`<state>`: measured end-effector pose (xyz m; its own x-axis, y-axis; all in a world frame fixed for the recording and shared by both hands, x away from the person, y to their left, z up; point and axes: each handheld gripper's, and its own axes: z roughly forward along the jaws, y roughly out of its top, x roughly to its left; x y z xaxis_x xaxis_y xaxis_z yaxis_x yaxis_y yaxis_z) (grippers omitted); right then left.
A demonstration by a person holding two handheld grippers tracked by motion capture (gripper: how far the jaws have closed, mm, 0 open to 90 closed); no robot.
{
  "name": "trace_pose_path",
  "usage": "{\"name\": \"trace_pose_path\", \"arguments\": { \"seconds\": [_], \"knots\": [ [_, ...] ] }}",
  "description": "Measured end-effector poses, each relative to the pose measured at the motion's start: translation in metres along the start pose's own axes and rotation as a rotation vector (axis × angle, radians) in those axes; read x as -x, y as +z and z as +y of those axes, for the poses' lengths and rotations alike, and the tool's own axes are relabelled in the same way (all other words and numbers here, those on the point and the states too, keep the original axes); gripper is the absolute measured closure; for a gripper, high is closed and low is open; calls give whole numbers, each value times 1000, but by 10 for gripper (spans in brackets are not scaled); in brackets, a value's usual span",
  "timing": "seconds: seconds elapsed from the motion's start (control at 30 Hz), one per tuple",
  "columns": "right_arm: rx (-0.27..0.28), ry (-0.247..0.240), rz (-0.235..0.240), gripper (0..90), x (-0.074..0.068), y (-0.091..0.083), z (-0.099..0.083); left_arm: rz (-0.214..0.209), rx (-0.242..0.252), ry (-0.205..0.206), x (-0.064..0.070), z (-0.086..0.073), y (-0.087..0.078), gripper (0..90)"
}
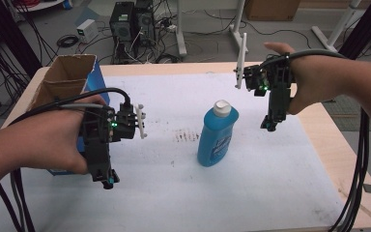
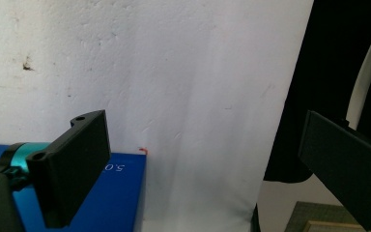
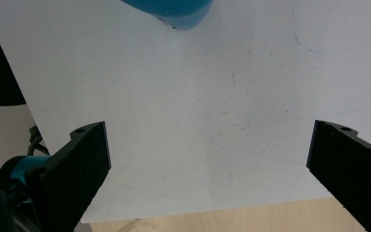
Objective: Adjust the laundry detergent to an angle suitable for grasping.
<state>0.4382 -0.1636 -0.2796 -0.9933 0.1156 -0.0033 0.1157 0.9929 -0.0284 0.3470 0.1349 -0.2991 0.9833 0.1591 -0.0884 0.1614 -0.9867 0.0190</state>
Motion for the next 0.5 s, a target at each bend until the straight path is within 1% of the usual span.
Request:
{"name": "trace_pose_path", "arguments": {
  "seconds": [0.1,0.13,0.27,0.33,0.43,0.5],
  "knots": [
    [3,-2,0,7,-1,-1,-1,3,0,1,2,0,-1,44],
    [-1,5,-2,7,-2,-1,-1,2,2,2,2,0,-2,43],
    [-1,-3,-2,7,-2,-1,-1,7,-1,-2,2,0,-3,43],
    [-6,2,0,7,-2,-1,-1,6,-1,-2,2,0,-3,44],
    [3,-7,0,7,-1,-1,-1,11,3,-4,2,0,-3,43],
    [1,-5,1,7,-1,0,-1,4,3,-12,2,0,-4,44]
  ]
}}
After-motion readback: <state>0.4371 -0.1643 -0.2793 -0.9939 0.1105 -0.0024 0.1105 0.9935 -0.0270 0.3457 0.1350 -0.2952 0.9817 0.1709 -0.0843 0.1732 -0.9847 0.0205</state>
